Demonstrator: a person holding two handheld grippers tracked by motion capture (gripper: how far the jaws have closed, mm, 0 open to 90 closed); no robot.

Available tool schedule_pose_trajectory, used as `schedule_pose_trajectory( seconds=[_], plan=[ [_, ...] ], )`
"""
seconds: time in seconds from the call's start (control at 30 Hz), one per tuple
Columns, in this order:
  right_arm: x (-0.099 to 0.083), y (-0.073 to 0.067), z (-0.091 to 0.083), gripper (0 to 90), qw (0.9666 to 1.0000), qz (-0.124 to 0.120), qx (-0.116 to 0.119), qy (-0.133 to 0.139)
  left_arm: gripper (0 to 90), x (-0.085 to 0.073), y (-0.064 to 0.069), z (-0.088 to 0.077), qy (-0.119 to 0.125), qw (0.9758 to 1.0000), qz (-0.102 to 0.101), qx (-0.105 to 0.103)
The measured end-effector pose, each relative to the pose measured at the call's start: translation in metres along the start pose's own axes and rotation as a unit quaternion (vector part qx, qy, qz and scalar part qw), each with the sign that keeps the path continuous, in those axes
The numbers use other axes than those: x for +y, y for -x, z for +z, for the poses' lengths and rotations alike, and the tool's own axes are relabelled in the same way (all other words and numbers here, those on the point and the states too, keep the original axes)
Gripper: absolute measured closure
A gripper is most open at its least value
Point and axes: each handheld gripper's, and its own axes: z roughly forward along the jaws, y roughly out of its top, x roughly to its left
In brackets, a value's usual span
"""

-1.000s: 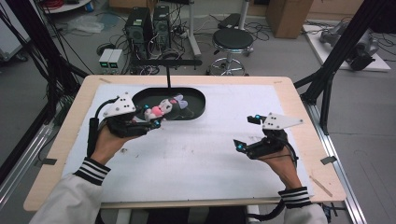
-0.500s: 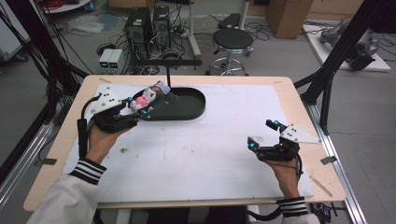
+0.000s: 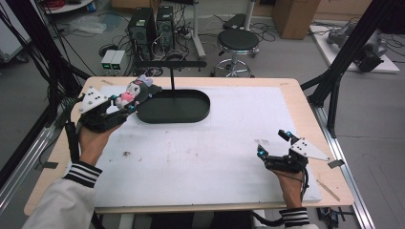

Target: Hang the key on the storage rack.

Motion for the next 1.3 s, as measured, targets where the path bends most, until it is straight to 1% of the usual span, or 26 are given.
schedule_pose_trajectory(
  seconds=[0.03,0.1,0.2,0.23,0.3,0.33,0.37,0.43,0.47,0.57,0.63,0.67,0.77,0.87,0.9,1.07,1.2,1.23,1.27,1.3],
  plan=[
    [-0.002,0.0,0.0,0.4,1.0,0.0,0.0,0.005,55.1,0.0,-0.002,0.0,0.002,1.0,-0.003,0.002],
    [-0.006,0.0,-0.001,0.5,0.9999,0.005,-0.004,0.013,55.1,0.001,-0.005,-0.001,-0.001,1.0,-0.003,0.009],
    [-0.014,-0.002,-0.002,0.4,0.9995,-0.009,-0.019,0.025,55.1,0.001,-0.009,-0.001,-0.001,0.9999,-0.008,0.015],
    [-0.015,-0.002,-0.002,0.4,0.9994,-0.01,-0.022,0.025,55.1,0.002,-0.011,0.0,-0.005,0.9998,-0.007,0.017],
    [-0.02,-0.001,-0.001,0.4,0.9994,-0.008,-0.019,0.029,55.1,0.004,-0.014,0.0,-0.003,0.9997,-0.007,0.023],
    [-0.021,-0.001,-0.001,0.4,0.9994,-0.003,-0.021,0.027,55.1,0.004,-0.014,0.0,-0.003,0.9997,-0.007,0.023],
    [-0.023,0.0,-0.001,0.4,0.9994,-0.005,-0.018,0.028,55.1,0.005,-0.015,0.0,-0.003,0.9996,-0.007,0.029],
    [-0.024,0.0,-0.001,0.4,0.9992,-0.01,-0.019,0.032,55.1,0.007,-0.017,0.001,-0.002,0.9995,-0.006,0.032],
    [-0.024,0.0,-0.002,0.4,0.9992,-0.007,-0.015,0.035,55.1,0.007,-0.017,0.001,-0.002,0.9995,-0.006,0.032],
    [-0.024,0.0,-0.002,0.4,0.9992,-0.004,-0.015,0.037,55.1,0.012,-0.021,0.006,-0.005,0.999,-0.008,0.043],
    [-0.025,0.0,-0.002,0.4,0.9991,-0.004,-0.014,0.041,55.1,0.015,-0.022,0.009,-0.003,0.999,-0.008,0.044],
    [-0.026,0.001,-0.001,0.4,0.9989,-0.009,-0.016,0.042,55.1,0.017,-0.022,0.011,-0.001,0.9988,-0.008,0.047],
    [-0.028,0.001,-0.001,0.4,0.9991,-0.006,-0.016,0.038,55.1,0.02,-0.025,0.016,-0.004,0.9986,-0.009,0.051],
    [-0.028,0.001,-0.001,0.4,0.9992,-0.004,-0.015,0.037,55.1,0.022,-0.028,0.021,-0.006,0.9983,-0.013,0.057],
    [-0.029,0.001,-0.001,0.4,0.9991,-0.006,-0.015,0.039,55.1,0.023,-0.028,0.022,-0.007,0.9982,-0.012,0.058],
    [-0.029,0.002,-0.001,0.4,0.9991,0.001,-0.014,0.04,55.1,0.027,-0.03,0.03,-0.01,0.9978,-0.011,0.064],
    [-0.029,0.002,-0.001,0.4,0.999,-0.002,-0.016,0.042,55.1,0.028,-0.031,0.035,-0.014,0.9975,-0.011,0.069],
    [-0.029,0.001,-0.001,0.4,0.999,-0.001,-0.016,0.041,55.1,0.028,-0.032,0.039,-0.016,0.9973,-0.009,0.072],
    [-0.029,0.001,-0.002,0.4,0.999,-0.002,-0.015,0.042,55.1,0.029,-0.033,0.04,-0.021,0.9969,-0.002,0.076],
    [-0.029,0.001,-0.002,0.4,0.999,-0.004,-0.015,0.043,55.1,0.03,-0.034,0.042,-0.021,0.9969,-0.008,0.075]
  ],
)
